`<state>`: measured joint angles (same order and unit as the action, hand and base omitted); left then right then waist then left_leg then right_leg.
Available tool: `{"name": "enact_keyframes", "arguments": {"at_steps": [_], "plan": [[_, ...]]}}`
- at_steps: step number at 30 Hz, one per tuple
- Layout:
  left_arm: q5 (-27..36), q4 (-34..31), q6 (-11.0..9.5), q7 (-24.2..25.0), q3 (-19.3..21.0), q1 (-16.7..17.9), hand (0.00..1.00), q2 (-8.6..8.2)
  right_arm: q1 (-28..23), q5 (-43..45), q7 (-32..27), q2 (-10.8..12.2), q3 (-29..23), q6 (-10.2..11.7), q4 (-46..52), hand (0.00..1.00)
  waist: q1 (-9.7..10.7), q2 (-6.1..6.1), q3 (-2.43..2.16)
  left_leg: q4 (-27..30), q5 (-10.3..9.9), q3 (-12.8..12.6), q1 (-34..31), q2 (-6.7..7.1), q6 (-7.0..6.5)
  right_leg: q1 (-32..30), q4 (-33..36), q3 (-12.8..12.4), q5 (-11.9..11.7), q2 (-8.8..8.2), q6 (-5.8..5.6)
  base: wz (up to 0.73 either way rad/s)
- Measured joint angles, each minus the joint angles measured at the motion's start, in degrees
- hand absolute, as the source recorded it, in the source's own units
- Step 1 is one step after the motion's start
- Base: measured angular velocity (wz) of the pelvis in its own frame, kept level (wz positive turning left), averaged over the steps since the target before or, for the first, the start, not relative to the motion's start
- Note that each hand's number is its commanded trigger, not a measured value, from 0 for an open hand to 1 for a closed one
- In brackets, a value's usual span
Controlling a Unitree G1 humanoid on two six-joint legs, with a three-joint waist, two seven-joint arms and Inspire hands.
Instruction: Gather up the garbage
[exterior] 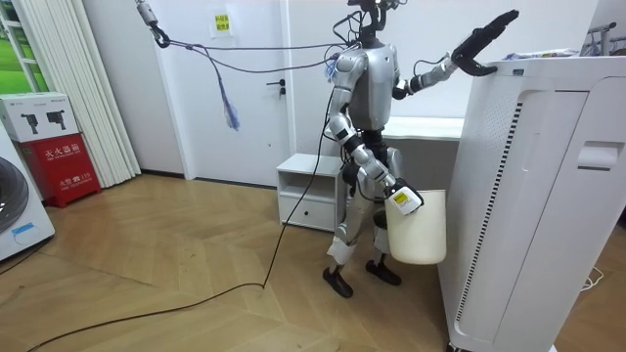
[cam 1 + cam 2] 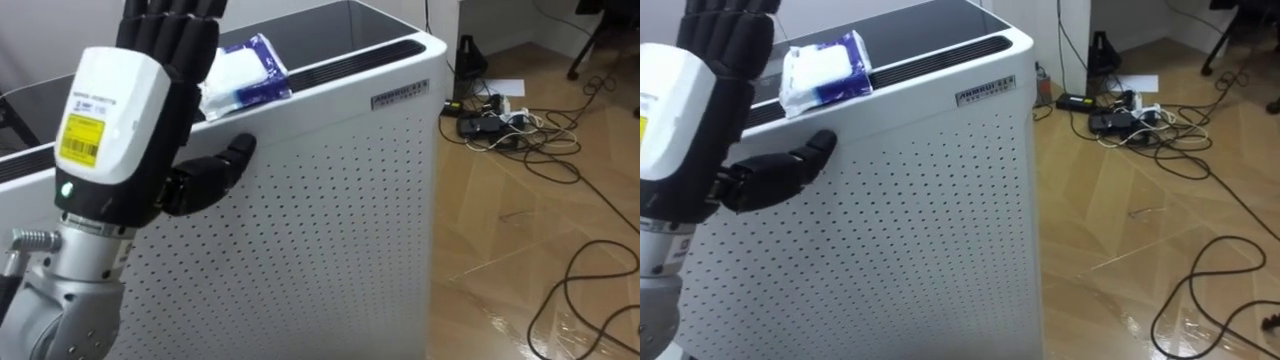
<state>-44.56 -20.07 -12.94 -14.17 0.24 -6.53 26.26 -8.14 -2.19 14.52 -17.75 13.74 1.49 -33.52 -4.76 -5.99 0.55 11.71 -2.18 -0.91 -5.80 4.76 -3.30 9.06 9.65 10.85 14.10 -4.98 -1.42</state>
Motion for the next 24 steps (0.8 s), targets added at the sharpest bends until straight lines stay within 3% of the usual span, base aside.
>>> {"name": "enact_keyframes", "arguments": {"at_steps": [11, 20, 21, 23, 24], "plan": [[5.7, 3.9, 1.4, 8.3, -1.0, -0.2, 0.0, -0.03, 0.1, 1.9, 0.0, -0.2, -0.3, -4.1, 2.8, 1.0, 0.7, -0.2, -0.01, 0.2, 0.0, -0.1, -0.1, -0.05, 0.03, 0.0, 0.3, -0.1, 0.1, 0.11, -0.04, 0.0], [5.6, 6.7, 1.5, 15.4, -1.0, -2.7, 0.0, 0.21, 0.1, 3.8, 0.5, -0.2, -1.0, -5.3, 3.2, 1.0, 1.2, -0.56, 0.19, 0.6, 0.1, -0.8, -0.2, -0.26, -0.11, -0.2, 1.0, 0.1, 0.1, 0.1, -0.19, 0.0], [5.6, 6.7, 1.6, 16.0, -0.8, -2.8, 0.04, 0.22, 0.1, 4.0, 0.7, -0.2, -1.3, -5.3, 3.2, 1.0, 1.2, -0.67, 0.24, 0.6, 0.1, -0.7, -0.1, -0.25, -0.11, -0.2, 1.0, 0.1, 0.1, 0.1, -0.19, 0.0], [6.1, 6.7, 2.4, 18.4, -0.8, -3.5, 0.6, 0.66, 0.1, 4.5, 0.9, -0.4, -1.5, -5.7, 3.5, 1.0, 1.3, -0.94, 0.21, 0.6, 0.1, -0.6, 0.0, -0.28, -0.12, -0.3, 1.3, 0.0, 0.2, 0.11, -0.21, 0.0], [6.6, 6.8, 2.6, 19.2, -0.8, -3.9, 1.0, 1.04, 0.1, 4.7, 0.9, -0.4, -1.5, -6.1, 3.7, 1.0, 1.3, -0.96, 0.19, 0.6, 0.1, -0.6, 0.0, -0.31, -0.1, -0.3, 1.3, 0.0, 0.2, 0.13, -0.2, 0.0]]}}
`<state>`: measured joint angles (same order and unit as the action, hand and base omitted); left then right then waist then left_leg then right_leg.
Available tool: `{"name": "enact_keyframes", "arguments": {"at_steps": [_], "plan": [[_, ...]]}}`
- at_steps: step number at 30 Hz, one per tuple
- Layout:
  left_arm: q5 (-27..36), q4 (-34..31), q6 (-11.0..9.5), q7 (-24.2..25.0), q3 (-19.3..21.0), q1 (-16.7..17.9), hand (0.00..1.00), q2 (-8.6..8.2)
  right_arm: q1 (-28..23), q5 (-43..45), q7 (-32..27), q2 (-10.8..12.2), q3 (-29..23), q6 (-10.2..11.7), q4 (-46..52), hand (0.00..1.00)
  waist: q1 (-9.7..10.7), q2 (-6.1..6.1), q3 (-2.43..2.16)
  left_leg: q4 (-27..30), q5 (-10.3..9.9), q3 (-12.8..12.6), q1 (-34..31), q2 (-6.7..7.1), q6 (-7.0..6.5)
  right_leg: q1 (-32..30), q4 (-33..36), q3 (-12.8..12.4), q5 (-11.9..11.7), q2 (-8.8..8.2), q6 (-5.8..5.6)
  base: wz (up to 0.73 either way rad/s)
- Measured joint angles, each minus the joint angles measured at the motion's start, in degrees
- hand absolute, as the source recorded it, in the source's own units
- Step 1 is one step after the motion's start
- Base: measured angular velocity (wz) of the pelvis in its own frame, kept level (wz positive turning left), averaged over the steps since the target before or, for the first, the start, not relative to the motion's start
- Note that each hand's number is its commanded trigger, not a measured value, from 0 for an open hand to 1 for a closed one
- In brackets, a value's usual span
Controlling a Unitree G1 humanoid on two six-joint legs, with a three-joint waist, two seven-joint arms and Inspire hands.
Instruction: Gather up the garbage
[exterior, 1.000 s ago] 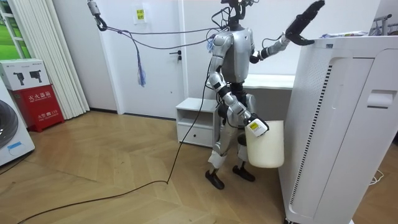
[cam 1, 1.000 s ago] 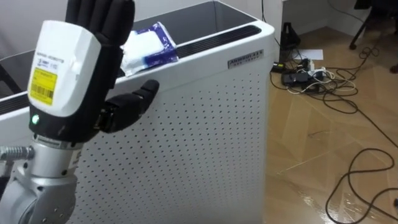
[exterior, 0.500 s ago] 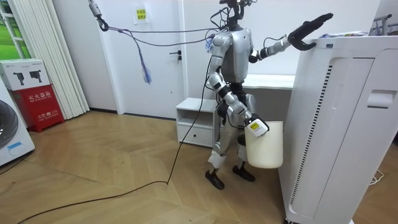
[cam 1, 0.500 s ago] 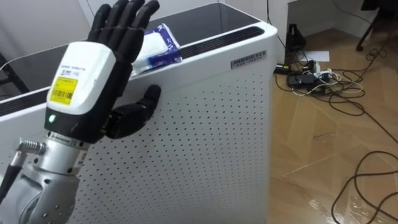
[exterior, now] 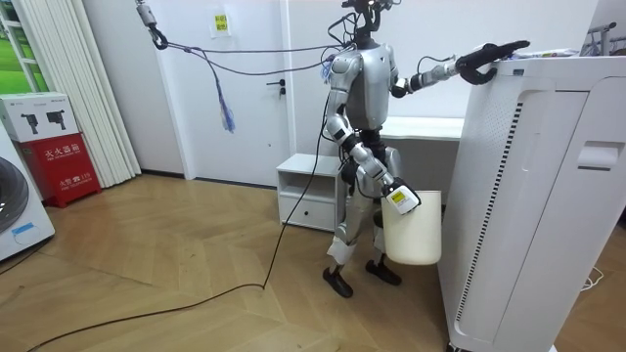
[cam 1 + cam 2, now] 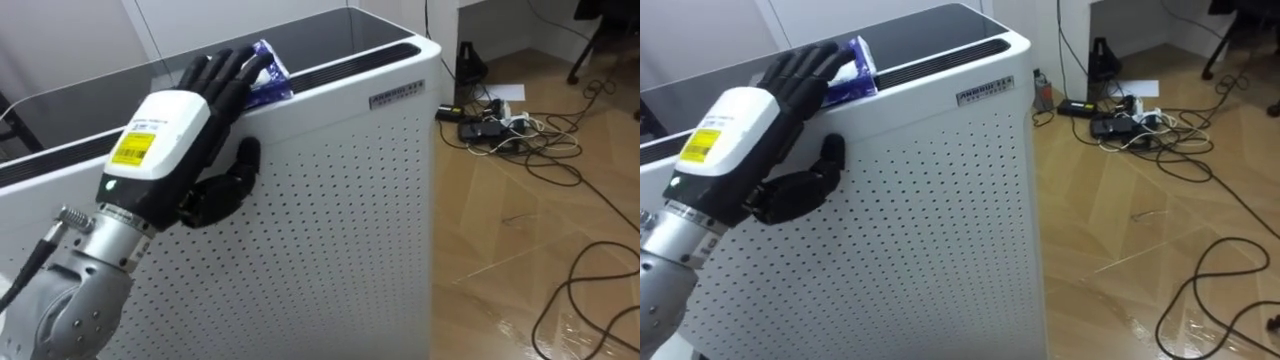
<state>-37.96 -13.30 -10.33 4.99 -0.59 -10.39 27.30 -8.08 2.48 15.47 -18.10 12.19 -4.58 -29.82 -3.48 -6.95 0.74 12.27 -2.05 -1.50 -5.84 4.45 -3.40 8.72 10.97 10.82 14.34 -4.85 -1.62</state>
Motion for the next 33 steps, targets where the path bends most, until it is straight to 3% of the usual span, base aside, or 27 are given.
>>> {"name": "enact_keyframes", "arguments": {"at_steps": [2, 6, 14, 17, 33], "plan": [[1.4, 0.3, 0.5, 2.7, 0.4, -0.7, 1.0, 1.16, 0.0, 1.6, 0.2, 0.2, 0.0, -1.1, 1.1, 1.0, 0.0, -0.4, -0.1, 0.0, 0.0, 0.0, 0.0, -0.06, 0.04, -0.4, 0.6, -0.5, 0.2, 0.03, -0.01, -0.08], [2.8, 0.6, 1.7, 4.5, 1.2, -1.1, 1.0, 1.14, 0.0, 3.4, 0.4, 0.3, 0.0, -1.8, 1.4, 1.0, 0.1, -1.18, -0.32, 0.0, 0.1, 0.0, 0.1, -0.04, 0.08, -0.6, 1.1, -0.6, 0.4, 0.0, 0.03, -0.02], [10.1, 0.7, 3.4, 6.6, 5.5, -4.5, 1.0, 1.14, 0.0, 4.6, 0.7, 0.3, -0.5, -3.8, 2.6, 1.0, 0.3, -2.43, -0.09, -0.1, 0.2, 0.0, 0.5, -0.05, 0.24, -0.6, 2.0, -0.6, 0.8, -0.05, 0.09, 0.0], [10.3, 0.7, 3.4, 7.7, 6.4, -5.6, 1.0, 1.2, 0.0, 4.6, 0.9, 0.4, -0.6, -4.9, 4.0, 1.0, 0.3, -2.53, -0.08, -0.3, 0.2, 0.0, 0.5, -0.04, 0.16, -0.7, 1.9, -0.6, 0.8, -0.05, 0.16, 0.0], [11.5, -0.1, 3.9, 9.9, 7.5, -7.2, 1.0, 1.19, 0.0, 4.5, 1.3, 0.4, -0.6, -5.0, 5.1, 1.0, -0.1, -2.14, 0.19, -0.5, 0.2, -0.2, 0.5, -0.01, 0.2, -0.7, 1.8, -0.5, 0.8, -0.18, 0.24, 0.0]]}}
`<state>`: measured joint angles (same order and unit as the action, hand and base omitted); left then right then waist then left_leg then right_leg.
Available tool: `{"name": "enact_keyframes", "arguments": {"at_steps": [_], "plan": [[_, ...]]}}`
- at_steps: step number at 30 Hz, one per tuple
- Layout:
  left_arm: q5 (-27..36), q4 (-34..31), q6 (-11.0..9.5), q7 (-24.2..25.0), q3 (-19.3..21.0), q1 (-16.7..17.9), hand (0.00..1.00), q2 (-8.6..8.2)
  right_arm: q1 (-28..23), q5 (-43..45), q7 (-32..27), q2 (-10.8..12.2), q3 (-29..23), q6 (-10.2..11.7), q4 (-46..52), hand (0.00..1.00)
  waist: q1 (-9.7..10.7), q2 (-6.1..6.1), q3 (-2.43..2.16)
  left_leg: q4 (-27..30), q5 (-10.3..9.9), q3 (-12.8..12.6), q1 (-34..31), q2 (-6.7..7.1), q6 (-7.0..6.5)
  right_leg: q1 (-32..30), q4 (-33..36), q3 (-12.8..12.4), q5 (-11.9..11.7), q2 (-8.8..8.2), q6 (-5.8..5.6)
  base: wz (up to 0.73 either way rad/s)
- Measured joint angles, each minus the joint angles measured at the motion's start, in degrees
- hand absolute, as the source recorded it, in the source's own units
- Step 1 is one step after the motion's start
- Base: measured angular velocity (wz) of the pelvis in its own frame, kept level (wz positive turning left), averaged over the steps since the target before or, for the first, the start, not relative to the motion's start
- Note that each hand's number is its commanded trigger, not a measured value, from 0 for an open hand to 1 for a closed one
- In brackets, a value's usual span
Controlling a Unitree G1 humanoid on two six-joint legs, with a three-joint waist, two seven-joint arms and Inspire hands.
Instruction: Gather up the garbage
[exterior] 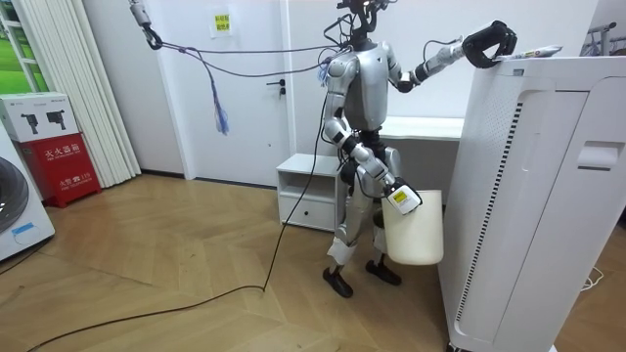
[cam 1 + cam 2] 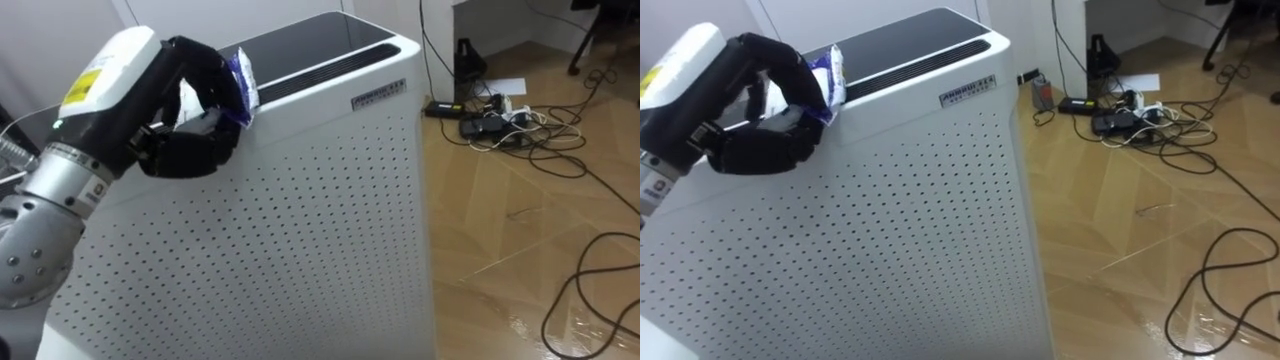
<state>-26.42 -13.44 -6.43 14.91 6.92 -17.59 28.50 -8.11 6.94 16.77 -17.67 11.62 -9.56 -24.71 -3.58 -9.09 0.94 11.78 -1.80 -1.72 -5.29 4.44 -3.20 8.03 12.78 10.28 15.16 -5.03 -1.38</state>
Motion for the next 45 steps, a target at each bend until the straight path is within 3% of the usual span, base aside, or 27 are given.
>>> {"name": "enact_keyframes", "arguments": {"at_steps": [6, 10, 12, 17, 20, 22, 23, 30, 34, 39, 45], "plan": [[7.7, -0.9, 2.3, -0.6, 0.2, 0.1, 1.0, -0.01, 0.0, 0.0, 0.0, -0.1, 0.0, 0.0, 0.1, 1.0, 0.1, 0.43, 0.16, 0.0, 0.0, 0.0, -0.4, 0.19, -0.04, -0.1, -0.3, 0.3, 0.0, -0.17, -0.01, 0.01], [14.8, -3.1, 4.1, -0.6, 0.2, 0.1, 1.0, -0.2, 0.2, -0.7, 0.0, 0.0, 0.2, 0.1, 0.2, 1.0, 0.2, 0.92, -0.35, 0.6, -0.1, 0.2, -2.0, 0.3, -0.17, -0.9, -0.7, 1.1, 0.0, -0.34, 0.01, 0.1], [17.0, -4.4, 4.1, -0.3, -0.5, 0.2, 1.0, -0.9, 0.3, -0.8, 0.1, 0.0, 0.5, 0.1, 0.2, 1.0, 0.3, 1.11, -0.49, 0.7, -0.2, 0.3, -2.2, 0.35, -0.3, -0.8, -0.8, 1.7, 0.0, -0.6, 0.0, 0.12], [26.1, -10.8, 3.0, -0.1, -4.0, 4.2, 1.0, -5.22, 0.5, -0.8, -0.1, 0.2, 1.0, 0.5, 0.1, 1.0, 0.7, 1.87, -0.55, 0.7, -0.4, 0.5, -1.9, 1.04, -0.7, 0.1, -1.2, 2.4, 0.0, -1.1, -0.34, 0.07], [31.2, -11.7, 1.0, 2.1, -8.0, 7.7, 1.0, -5.94, 1.0, -0.9, -0.8, 0.6, 1.6, 2.2, -1.7, 1.0, 1.0, 2.29, -0.31, 0.8, -0.4, 0.5, -2.1, 0.85, -0.69, 0.0, -1.2, 2.6, 0.0, -0.92, -0.33, 0.01], [33.0, -11.9, 1.1, 4.7, -9.4, 9.3, 1.0, -6.98, 1.0, -0.9, -0.9, 0.6, 1.8, 2.2, -1.8, 1.0, 0.7, 2.47, -0.27, 0.9, -0.4, 0.5, -2.4, 0.67, -0.67, -0.4, -1.2, 2.6, 0.1, -0.84, -0.29, 0.0], [33.7, -11.9, 1.2, 6.4, -10.1, 9.9, 1.0, -7.7, 1.0, -0.9, -0.9, 0.8, 1.8, 2.2, -1.8, 1.0, 0.6, 2.65, -0.32, 1.0, -0.4, 0.3, -2.7, 0.47, -0.66, -0.7, -1.2, 2.6, 0.1, -0.74, -0.3, -0.04], [34.7, -12.5, 1.5, 12.7, -11.6, 10.1, 1.0, -7.69, 0.8, -1.7, -1.6, 1.5, 2.4, 2.6, -1.8, 1.0, -0.2, 3.89, -0.88, 1.7, -0.4, 0.4, -3.4, 0.16, -0.65, -1.2, -1.1, 2.5, 0.0, -0.34, -0.18, 0.0], [34.8, -12.6, 1.4, 15.3, -11.6, 10.0, 1.0, -7.74, 0.8, -2.4, -2.4, 1.6, 2.3, 4.4, -3.3, 1.0, -1.1, 3.73, -1.0, 1.8, -0.4, 0.4, -3.4, 0.2, -0.65, -1.2, -1.0, 2.6, -0.1, -0.38, -0.15, 0.0], [34.8, -12.4, 1.4, 17.9, -11.5, 10.5, 1.0, -7.74, 0.8, -2.4, -2.8, 1.6, 2.0, 4.8, -4.4, 1.0, -1.6, 3.23, -1.19, 1.8, -0.5, 0.5, -3.8, 0.12, -0.61, -1.4, -1.0, 2.8, -0.1, -0.31, -0.12, 0.0], [34.8, -8.5, 1.1, 18.3, -11.8, 13.9, 1.0, -7.81, 1.5, -5.0, -3.7, 1.2, 1.2, 5.8, -6.3, 1.0, -1.2, 2.5, -0.64, 2.0, -0.3, 0.7, -5.7, 0.16, -0.5, -3.6, 0.3, 2.8, -0.2, -0.18, -0.04, 0.0]]}}
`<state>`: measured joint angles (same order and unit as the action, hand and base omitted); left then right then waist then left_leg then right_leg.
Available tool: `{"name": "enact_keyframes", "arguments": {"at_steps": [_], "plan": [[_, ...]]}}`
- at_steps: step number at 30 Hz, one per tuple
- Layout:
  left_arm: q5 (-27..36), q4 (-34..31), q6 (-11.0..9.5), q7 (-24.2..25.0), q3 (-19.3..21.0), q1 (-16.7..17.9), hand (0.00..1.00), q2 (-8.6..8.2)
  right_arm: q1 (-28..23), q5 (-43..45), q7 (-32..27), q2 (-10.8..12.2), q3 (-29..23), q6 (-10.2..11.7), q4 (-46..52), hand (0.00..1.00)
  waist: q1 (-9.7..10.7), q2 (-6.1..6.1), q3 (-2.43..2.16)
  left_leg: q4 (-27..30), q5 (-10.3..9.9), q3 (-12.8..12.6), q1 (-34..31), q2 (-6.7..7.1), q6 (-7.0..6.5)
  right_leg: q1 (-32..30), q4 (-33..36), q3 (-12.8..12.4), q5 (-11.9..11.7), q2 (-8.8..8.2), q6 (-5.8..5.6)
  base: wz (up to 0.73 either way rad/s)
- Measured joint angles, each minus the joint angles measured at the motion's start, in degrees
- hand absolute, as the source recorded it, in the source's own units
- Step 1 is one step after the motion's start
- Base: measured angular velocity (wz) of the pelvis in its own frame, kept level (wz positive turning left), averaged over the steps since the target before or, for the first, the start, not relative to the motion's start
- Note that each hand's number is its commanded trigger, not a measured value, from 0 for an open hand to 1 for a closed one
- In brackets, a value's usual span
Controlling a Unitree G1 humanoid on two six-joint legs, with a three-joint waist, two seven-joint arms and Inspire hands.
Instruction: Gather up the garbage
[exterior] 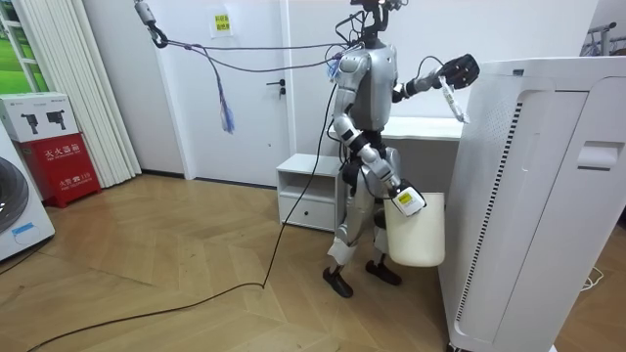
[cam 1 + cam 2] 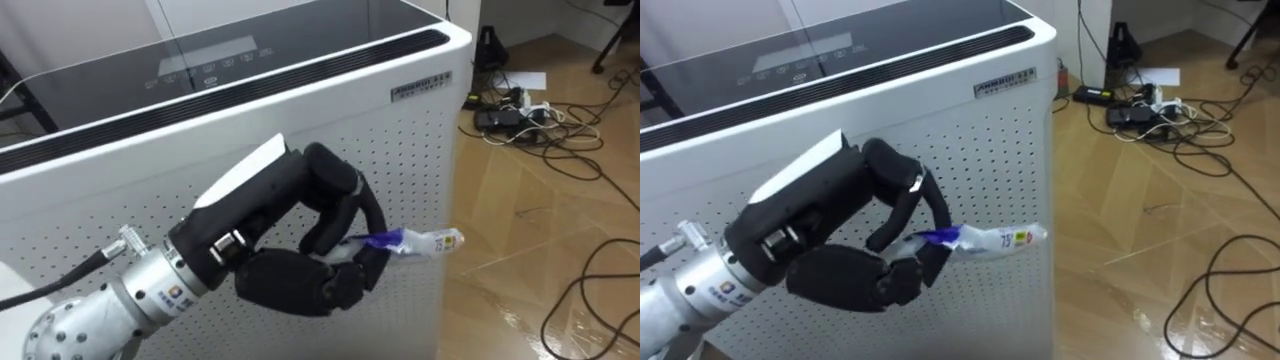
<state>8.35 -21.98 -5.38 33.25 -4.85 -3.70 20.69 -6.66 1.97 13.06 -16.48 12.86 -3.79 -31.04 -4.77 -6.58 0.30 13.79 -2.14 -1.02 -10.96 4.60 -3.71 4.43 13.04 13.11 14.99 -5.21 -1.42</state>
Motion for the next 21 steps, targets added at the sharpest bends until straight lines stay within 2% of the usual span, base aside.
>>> {"name": "enact_keyframes", "arguments": {"at_steps": [5, 7, 12, 14, 17, 21], "plan": [[-0.7, 8.1, 0.1, -0.1, -2.5, 1.6, 1.0, -0.09, 3.3, -1.8, -1.1, 0.5, 1.5, 0.3, -3.0, 1.0, 0.1, 0.67, 0.71, -0.1, 0.7, 0.0, -2.8, -0.87, 0.29, -3.6, 1.6, 1.1, -0.1, 0.25, 0.24, 0.0], [-1.2, 11.0, 0.1, -0.1, -3.4, 1.8, 1.0, -0.6, 4.7, -2.0, -1.5, 1.0, 1.9, 0.3, -4.4, 1.0, 0.0, 1.51, 1.23, -0.2, 0.9, 0.1, -3.6, -1.05, 0.44, -4.6, 1.7, 1.4, -0.1, 0.35, 0.35, 0.0], [-2.4, 18.7, 0.1, -0.5, -5.8, 2.0, 1.0, -2.46, 6.8, -3.4, -2.5, 1.1, 3.5, 0.8, -4.5, 1.0, 0.3, 2.08, 1.13, -0.2, 1.7, 0.3, -7.3, -1.12, 0.28, -8.5, 2.5, 1.8, -0.3, 0.42, 0.68, 0.03], [-2.7, 22.8, 0.0, -1.2, -7.7, 2.0, 1.0, -2.58, 8.8, -3.7, -3.1, 1.5, 5.1, 1.5, -7.5, 1.0, 0.3, 2.68, 1.16, -0.3, 1.7, 0.3, -7.5, -1.13, 0.28, -8.8, 2.6, 2.0, -0.3, 0.35, 0.67, 0.0], [-3.6, 25.5, 0.0, -1.3, -9.5, 2.0, 1.0, -2.92, 11.1, -4.3, -3.6, 2.5, 6.2, 1.5, -9.0, 1.0, 0.3, 3.57, 1.1, -0.2, 2.2, 1.0, -9.4, -1.13, 0.48, -10.6, 3.1, 2.8, -0.3, 0.53, 0.69, 0.07], [-3.8, 30.3, 0.0, -1.5, -11.6, 2.0, 1.0, -3.61, 13.9, -4.8, -3.6, 3.0, 6.3, 1.5, -10.8, 1.0, -0.3, 4.12, 1.23, 0.0, 2.6, 1.3, -10.4, -1.34, 0.51, -11.9, 4.0, 3.0, -0.3, 0.59, 0.78, 0.06]]}}
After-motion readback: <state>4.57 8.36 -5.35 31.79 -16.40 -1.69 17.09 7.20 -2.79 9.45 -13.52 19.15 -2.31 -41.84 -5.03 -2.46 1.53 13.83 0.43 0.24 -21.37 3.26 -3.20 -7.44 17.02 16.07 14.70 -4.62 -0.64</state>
